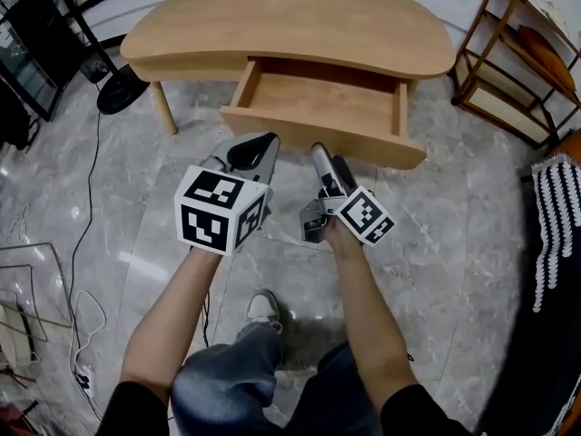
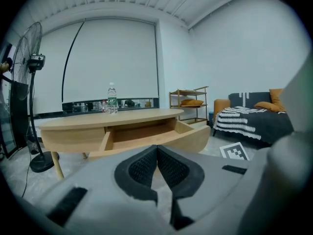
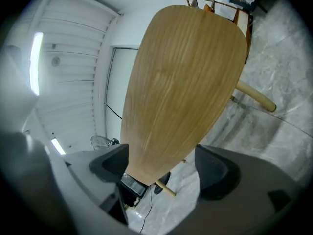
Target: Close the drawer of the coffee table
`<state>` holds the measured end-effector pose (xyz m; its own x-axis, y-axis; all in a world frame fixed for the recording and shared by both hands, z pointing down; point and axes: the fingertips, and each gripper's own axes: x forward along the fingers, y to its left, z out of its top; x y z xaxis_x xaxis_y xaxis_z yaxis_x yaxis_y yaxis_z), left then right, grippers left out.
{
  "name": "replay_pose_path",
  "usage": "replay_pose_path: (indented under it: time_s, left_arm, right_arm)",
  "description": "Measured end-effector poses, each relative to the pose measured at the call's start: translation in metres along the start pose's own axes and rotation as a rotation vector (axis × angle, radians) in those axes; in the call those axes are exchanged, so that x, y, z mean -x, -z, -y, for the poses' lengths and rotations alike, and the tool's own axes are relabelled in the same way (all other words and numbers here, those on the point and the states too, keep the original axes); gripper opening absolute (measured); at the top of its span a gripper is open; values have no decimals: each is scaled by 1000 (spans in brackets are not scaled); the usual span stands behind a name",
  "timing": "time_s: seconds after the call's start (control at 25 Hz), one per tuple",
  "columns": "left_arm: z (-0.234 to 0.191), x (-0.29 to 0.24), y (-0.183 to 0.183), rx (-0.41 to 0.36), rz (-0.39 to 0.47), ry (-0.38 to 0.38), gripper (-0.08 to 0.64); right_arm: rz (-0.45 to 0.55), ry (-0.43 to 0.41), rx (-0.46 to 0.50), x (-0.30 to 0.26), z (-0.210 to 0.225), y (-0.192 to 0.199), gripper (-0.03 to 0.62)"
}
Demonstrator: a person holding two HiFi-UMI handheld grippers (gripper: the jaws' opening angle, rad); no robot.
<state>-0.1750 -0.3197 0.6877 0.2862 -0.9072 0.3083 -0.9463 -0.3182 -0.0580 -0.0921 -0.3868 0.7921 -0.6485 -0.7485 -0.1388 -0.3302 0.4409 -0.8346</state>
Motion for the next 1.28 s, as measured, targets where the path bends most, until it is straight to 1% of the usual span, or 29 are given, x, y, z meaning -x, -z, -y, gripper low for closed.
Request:
replay_pose_path:
  time_s: [0.2,0.32,0.44,0.6,0.68,0.8,0.84,0.96,1.28]
  left_arm:
    - [1,2,2,2,-3,1,3]
    - [1,2,2,2,-5,-1,3]
    - [4,1,1,10,2,5,3]
    - [5,-4,-2,12,9,11,3]
    - [7,-6,-3,4,8,14,3]
    - [10,-10,-10,-12,18,20,3]
    - [11,-11,-12,-13,21,22,3]
    - [13,-15,-15,-12,24,33,3]
    - [7,-40,-25,-17,36,74,3]
  right_arm:
    - [13,26,-22,-3,8,-3,380]
    - [17,45,-77,-3,9,-5,370]
    - [-2,71,-139,-2,9,-7,371]
    - [-8,64,-182,-3,4,-10,373]
    - [9,52,-208,-3,-3,-15,408]
    - [18,53,-203,-5,-11,-21,407]
    - [15,60,-210,-6,-11,-21,419]
    - [5,81,-239,-5,-5,-22,413]
    - [2,103,-235,-23,3,-36,411]
